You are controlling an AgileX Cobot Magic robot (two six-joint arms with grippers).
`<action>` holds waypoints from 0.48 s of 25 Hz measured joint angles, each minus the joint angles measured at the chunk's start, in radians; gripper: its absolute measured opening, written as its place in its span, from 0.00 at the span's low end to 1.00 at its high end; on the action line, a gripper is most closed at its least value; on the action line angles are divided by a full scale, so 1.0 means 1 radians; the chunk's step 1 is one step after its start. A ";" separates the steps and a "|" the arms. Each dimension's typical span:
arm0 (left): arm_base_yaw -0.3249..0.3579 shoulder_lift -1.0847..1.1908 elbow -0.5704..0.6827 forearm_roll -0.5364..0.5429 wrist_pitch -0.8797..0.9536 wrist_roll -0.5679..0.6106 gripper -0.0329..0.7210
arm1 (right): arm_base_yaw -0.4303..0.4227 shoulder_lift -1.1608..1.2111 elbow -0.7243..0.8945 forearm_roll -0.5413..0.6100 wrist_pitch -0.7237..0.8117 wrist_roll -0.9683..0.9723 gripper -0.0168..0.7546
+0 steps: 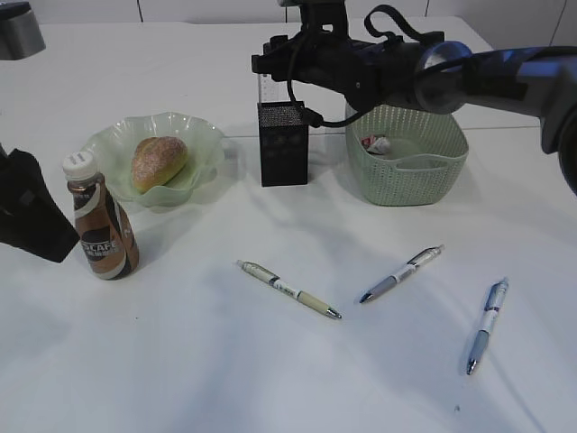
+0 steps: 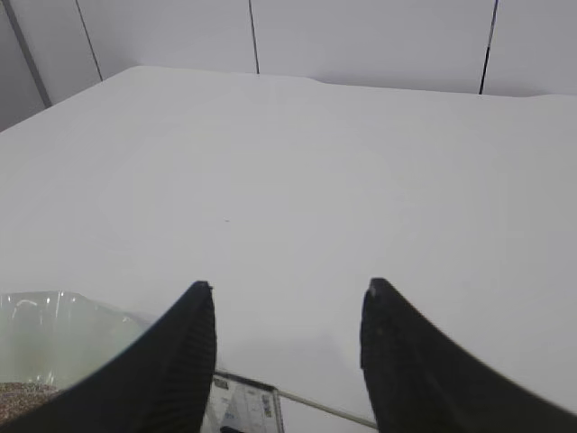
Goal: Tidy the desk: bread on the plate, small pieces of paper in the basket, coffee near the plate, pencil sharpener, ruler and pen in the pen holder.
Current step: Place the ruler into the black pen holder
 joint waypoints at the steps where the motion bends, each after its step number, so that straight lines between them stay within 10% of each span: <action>1: 0.000 0.000 0.000 0.000 0.000 0.000 0.36 | 0.000 -0.004 0.000 -0.002 0.010 0.000 0.57; 12: 0.000 0.000 0.000 0.000 -0.013 0.000 0.36 | 0.000 -0.153 0.000 -0.058 0.227 -0.003 0.57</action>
